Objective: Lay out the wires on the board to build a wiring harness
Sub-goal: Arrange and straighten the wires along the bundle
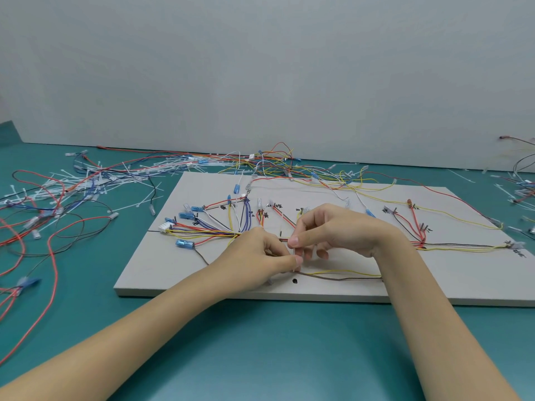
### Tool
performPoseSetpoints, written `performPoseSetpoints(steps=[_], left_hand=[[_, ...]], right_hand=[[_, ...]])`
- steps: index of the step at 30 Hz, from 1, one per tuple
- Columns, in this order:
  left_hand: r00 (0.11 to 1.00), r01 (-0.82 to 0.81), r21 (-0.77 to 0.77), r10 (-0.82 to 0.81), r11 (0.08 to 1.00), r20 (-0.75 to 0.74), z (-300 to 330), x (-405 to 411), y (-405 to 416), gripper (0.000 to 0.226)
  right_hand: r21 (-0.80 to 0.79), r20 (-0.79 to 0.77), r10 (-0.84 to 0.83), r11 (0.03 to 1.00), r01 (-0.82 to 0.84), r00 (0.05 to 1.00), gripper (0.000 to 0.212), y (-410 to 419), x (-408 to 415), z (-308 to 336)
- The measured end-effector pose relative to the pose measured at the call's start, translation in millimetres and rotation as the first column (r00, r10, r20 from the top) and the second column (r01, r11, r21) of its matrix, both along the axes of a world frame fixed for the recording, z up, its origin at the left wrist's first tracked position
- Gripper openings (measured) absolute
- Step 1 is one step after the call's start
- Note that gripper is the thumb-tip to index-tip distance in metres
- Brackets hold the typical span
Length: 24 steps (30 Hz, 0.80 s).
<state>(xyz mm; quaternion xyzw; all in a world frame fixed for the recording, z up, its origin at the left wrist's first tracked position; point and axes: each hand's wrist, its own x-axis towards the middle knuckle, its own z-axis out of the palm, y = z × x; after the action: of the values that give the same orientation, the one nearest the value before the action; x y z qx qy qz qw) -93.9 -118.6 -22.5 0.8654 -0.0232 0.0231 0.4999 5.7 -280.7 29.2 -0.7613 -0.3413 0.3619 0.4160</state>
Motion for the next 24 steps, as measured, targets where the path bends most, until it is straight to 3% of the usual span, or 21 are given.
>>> performPoseSetpoints(steps=[24], left_hand=[[1.000, -0.016, 0.006, 0.016, 1.000, 0.020, -5.4, -2.6, -0.2, 0.026]], right_hand=[[-0.011, 0.037, -0.041, 0.999, 0.041, 0.998, 0.014, 1.9, 1.9, -5.5]])
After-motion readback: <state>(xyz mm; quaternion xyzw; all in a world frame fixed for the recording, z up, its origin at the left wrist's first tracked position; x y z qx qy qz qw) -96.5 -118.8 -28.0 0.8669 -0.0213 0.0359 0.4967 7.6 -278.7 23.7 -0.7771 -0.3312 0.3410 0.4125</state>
